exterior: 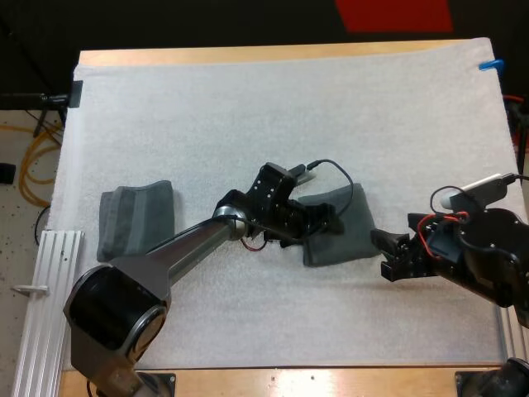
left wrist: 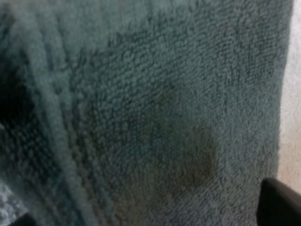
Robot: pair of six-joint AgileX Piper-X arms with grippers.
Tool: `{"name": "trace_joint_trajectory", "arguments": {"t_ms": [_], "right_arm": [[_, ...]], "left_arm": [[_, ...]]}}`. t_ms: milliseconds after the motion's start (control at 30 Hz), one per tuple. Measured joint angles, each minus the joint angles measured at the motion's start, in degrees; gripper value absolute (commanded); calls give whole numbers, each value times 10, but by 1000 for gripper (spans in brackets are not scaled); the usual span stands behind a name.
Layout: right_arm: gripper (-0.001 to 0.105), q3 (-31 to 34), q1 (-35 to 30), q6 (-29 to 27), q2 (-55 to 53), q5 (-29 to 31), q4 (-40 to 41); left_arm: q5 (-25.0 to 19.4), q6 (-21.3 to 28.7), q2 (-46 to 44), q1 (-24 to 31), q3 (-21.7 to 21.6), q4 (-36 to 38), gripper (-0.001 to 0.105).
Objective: Pick towel from pile fold and stack
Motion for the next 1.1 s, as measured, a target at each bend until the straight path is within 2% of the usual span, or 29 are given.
{"name": "trace_joint_trajectory", "arguments": {"t_ms": [33, 100, 133, 167, 200, 333, 500, 800, 867, 1000, 1100], "right_arm": [[62, 0, 0, 0, 0, 0, 0], [62, 0, 0, 0, 0, 0, 0], [62, 0, 0, 0, 0, 0, 0], [62, 0, 0, 0, 0, 0, 0], [62, 0, 0, 0, 0, 0, 0], [62, 0, 0, 0, 0, 0, 0], [62, 0, 0, 0, 0, 0, 0], [62, 0, 0, 7, 0, 0, 0], [62, 0, 0, 8, 0, 0, 0], [62, 0, 0, 8, 0, 0, 0], [62, 0, 0, 8, 0, 0, 0]], "left_arm": [[0, 3, 1, 0, 0, 3, 56], [0, 11, 1, 0, 0, 10, 31], [0, 18, 1, 0, 0, 13, 22], [0, 27, 2, 0, 0, 15, 7], [0, 39, 3, 0, 0, 15, 0], [-6, 89, -2, 3, -4, 32, 0], [-52, 221, -31, 39, -43, 150, 0], [-203, 515, -73, 215, -161, 433, 0], [-229, 563, -73, 259, -190, 502, 0], [-265, 622, -73, 329, -228, 604, 0], [-269, 637, -73, 367, -236, 633, 0]]}}
